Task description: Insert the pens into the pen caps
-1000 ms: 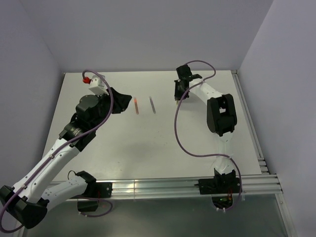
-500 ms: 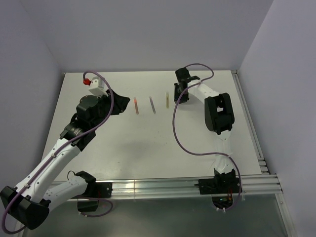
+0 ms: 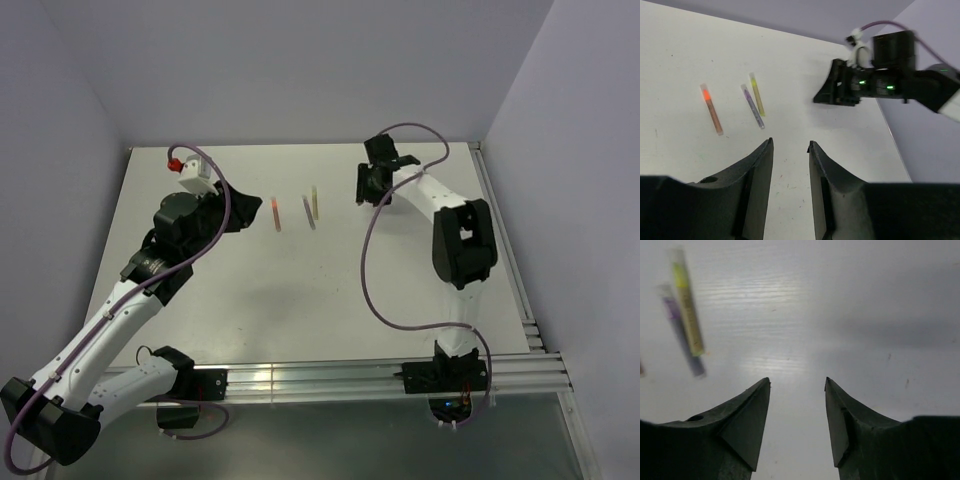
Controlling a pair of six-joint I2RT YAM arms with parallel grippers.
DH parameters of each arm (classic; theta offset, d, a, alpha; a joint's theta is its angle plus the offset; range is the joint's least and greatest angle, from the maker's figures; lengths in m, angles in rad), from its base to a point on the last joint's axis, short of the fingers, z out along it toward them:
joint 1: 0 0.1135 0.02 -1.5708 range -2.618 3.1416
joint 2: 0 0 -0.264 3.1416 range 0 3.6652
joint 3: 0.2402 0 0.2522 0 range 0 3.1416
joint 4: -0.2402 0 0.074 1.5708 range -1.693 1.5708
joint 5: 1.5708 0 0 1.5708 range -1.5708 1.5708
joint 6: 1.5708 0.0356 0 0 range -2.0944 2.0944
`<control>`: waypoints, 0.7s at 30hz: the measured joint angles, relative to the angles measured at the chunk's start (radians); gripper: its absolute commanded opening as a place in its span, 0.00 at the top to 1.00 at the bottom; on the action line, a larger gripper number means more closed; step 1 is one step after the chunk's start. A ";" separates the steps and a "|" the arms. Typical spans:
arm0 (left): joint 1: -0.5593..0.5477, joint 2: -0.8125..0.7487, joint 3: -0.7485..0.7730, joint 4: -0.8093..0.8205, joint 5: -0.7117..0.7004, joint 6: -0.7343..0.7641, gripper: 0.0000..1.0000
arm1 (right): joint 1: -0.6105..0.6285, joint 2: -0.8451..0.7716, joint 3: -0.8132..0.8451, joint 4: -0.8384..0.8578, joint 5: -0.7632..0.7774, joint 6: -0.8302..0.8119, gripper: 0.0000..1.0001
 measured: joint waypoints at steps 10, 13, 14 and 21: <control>0.002 -0.002 0.022 -0.063 -0.017 0.066 0.60 | 0.000 -0.806 -0.386 0.241 -0.040 0.060 0.16; 0.003 -0.006 0.026 -0.082 -0.021 0.093 0.59 | 0.000 -0.964 -0.473 0.270 -0.033 0.072 0.14; 0.004 -0.011 0.026 -0.089 -0.024 0.100 0.59 | 0.000 -1.005 -0.502 0.275 -0.028 0.077 0.13; 0.005 -0.060 0.011 -0.091 -0.025 0.130 0.59 | 0.000 -1.111 -0.626 0.266 -0.005 0.091 0.12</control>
